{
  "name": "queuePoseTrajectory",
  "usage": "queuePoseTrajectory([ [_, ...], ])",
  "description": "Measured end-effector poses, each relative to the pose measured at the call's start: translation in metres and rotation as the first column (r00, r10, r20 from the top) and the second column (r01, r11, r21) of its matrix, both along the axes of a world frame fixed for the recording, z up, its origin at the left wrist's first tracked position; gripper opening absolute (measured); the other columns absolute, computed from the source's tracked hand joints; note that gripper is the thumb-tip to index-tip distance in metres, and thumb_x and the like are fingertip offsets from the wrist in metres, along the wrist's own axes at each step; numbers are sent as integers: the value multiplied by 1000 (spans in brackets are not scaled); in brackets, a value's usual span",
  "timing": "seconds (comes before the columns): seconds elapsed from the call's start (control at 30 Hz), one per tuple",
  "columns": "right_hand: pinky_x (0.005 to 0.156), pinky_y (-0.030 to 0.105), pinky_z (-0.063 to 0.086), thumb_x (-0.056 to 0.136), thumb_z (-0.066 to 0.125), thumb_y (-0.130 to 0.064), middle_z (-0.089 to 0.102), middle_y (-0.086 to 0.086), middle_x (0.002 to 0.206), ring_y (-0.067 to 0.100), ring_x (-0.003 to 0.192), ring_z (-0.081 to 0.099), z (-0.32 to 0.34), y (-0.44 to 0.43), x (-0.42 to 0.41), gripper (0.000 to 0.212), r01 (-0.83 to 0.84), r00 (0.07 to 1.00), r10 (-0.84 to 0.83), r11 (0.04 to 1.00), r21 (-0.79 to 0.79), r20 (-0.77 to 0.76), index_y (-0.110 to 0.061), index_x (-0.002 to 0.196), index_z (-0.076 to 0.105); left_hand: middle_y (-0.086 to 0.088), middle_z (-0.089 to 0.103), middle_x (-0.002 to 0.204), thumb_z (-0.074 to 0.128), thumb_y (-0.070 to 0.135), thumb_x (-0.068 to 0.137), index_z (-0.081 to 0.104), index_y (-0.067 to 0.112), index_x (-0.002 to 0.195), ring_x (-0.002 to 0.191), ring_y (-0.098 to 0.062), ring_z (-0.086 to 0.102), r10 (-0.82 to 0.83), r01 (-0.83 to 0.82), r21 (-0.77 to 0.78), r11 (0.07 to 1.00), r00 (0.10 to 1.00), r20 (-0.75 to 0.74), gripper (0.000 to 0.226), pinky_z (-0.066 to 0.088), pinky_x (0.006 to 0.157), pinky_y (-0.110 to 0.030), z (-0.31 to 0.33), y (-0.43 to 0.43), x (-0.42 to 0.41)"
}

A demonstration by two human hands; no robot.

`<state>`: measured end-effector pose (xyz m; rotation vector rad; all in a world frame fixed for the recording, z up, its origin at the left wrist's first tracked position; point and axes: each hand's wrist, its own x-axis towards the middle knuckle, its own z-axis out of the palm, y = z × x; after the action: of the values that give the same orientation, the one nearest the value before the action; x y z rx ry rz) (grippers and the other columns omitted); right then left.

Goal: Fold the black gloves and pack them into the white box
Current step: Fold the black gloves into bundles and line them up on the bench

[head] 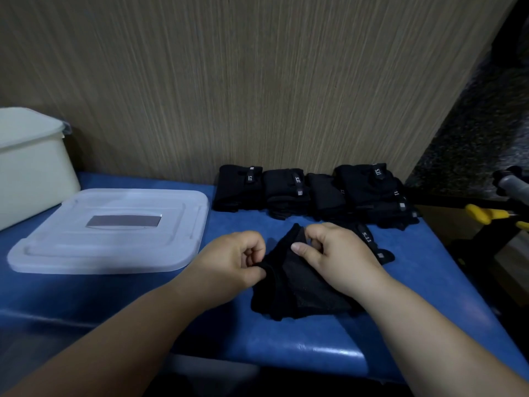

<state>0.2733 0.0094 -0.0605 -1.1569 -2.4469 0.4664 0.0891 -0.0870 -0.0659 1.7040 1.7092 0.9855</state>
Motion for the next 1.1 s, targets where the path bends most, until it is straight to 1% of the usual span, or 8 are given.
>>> queuePoseTrajectory([
  [0.17, 59, 26, 32, 91, 54, -46, 41, -9, 72, 8, 64, 41, -1, 2, -1, 39, 5, 996, -16, 993, 119, 87, -28, 64, 34, 7, 45, 52, 66, 10, 79, 39, 20, 60, 54, -12, 47, 31, -31, 2, 1000, 999, -18, 35, 39, 54, -27, -6, 2, -3],
  [0.27, 71, 21, 34, 90, 57, -46, 47, -13, 82, 7, 83, 45, -1, 5, 2, 16, -16, 998, 12, 997, 69, 61, -30, 91, 56, 7, 47, 58, 64, 9, 82, 46, 22, 67, 57, -9, 46, 26, -26, -3, 1000, 999, 26, 27, 40, 57, -25, -6, 2, -5],
  [0.47, 105, 24, 23, 88, 63, -41, 52, -16, 119, 6, 121, 35, -3, 0, -1, 50, -80, 995, 73, 990, 118, 61, -32, 134, 47, 13, 57, 82, 59, 43, 87, 51, 31, 92, 75, -3, 54, 207, -204, -40, 978, 973, 99, 14, 38, 68, -18, -11, 8, -2],
  [0.53, 102, 23, 22, 84, 67, -39, 50, -18, 115, 6, 120, 35, -2, -3, 0, 53, -32, 999, 24, 976, 214, 41, -32, 132, 48, 10, 62, 94, 61, 47, 86, 46, 29, 106, 83, 0, 57, 181, -180, -122, 976, 983, -7, 30, 40, 71, -15, -14, 11, 2],
  [0.63, 85, 19, 33, 80, 72, -38, 48, -18, 95, 4, 96, 43, 5, -9, 3, 32, 18, 1000, -14, 973, 229, -18, -32, 108, 57, 1, 63, 79, 66, 39, 85, 43, 28, 114, 69, -6, 56, 128, -155, -185, 971, 980, -151, 38, 41, 62, -18, -14, 13, 5],
  [0.8, 60, 19, 47, 74, 75, -47, 62, -10, 72, 0, 59, 54, 4, -18, 7, 20, -80, 996, 85, 973, -219, 13, -31, 77, 62, 4, 60, 68, 64, 34, 82, 45, 28, 111, 63, -8, 56, 140, -201, -227, 953, 956, -258, 35, 47, 64, -25, -13, 10, -1],
  [0.93, 83, 19, 48, 79, 69, -50, 59, -20, 97, -5, 90, 55, -1, -22, 8, 27, -155, 965, 190, 969, -190, 180, -38, 103, 64, 4, 67, 66, 64, 43, 81, 56, 25, 93, 66, -5, 63, 156, -233, -252, 939, 944, -291, 23, 51, 70, -25, -10, 8, -4],
  [1.1, 103, 21, 39, 86, 67, -28, 54, -23, 123, -3, 118, 46, -9, -17, 6, 33, -272, 941, 298, 948, -164, 160, -39, 117, 62, 9, 59, 69, 68, 52, 78, 47, 26, 73, 68, -8, 57, 197, -263, -169, 950, 924, -327, 34, 47, 65, -25, -9, 8, -6],
])
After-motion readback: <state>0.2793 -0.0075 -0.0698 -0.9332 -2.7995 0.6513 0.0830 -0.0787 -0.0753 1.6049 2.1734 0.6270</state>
